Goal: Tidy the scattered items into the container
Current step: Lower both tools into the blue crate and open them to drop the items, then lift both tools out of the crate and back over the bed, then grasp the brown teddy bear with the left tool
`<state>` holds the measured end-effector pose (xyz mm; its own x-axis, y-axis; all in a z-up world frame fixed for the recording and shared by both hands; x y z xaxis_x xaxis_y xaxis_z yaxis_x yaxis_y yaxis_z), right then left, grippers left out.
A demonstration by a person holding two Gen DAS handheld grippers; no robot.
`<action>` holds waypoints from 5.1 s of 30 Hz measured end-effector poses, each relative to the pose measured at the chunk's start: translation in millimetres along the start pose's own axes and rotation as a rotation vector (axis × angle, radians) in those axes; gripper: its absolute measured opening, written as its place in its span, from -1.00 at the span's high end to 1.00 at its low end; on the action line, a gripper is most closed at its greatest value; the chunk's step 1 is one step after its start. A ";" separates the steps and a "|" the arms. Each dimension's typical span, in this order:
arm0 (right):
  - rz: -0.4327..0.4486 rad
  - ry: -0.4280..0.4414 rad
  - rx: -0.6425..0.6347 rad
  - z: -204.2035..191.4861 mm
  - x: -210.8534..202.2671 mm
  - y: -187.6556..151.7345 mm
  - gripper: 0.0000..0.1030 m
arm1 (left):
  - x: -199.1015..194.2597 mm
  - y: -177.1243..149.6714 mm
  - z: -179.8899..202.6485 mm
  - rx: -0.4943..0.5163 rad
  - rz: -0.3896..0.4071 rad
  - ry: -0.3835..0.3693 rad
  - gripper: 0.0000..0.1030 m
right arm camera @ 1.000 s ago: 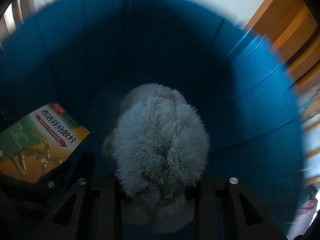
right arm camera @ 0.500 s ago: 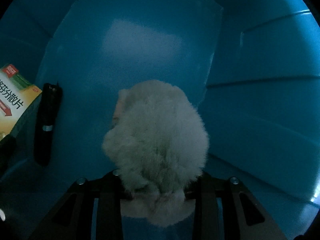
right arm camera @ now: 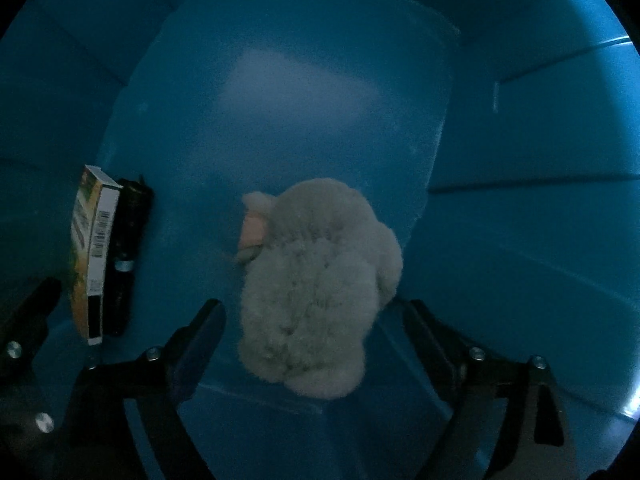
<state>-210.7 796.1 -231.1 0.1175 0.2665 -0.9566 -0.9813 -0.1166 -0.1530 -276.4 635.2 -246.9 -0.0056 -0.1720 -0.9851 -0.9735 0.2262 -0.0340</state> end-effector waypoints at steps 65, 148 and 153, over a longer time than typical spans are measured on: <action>0.852 0.232 -0.123 -274.6 -312.3 -71.8 -0.99 | -155.6 -231.4 -373.0 -0.431 0.719 -0.089 -0.81; 0.689 0.426 0.132 -604.2 -148.0 43.4 -0.77 | 132.4 -297.4 -532.2 -0.162 0.505 -0.308 -0.55; 0.668 0.465 0.036 -637.9 -145.3 66.4 -0.78 | 129.4 -318.9 -543.7 -0.234 0.496 -0.328 -0.55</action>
<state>-195.8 139.3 -260.4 -0.4508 -0.2734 -0.8498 -0.8703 -0.0772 0.4865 -91.0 19.5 -271.8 -0.4343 0.2101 -0.8759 -0.8975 -0.0180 0.4407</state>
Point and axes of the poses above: each gripper's, at about its wrist camera, not at the fingertips, and x roughly the way its jaws point, z to its right, y to its top, the point moved 8 cm from there along x, roughly the way its jaws point, and after that the axes turned 6 degrees about -x, right-handed, at the moved point
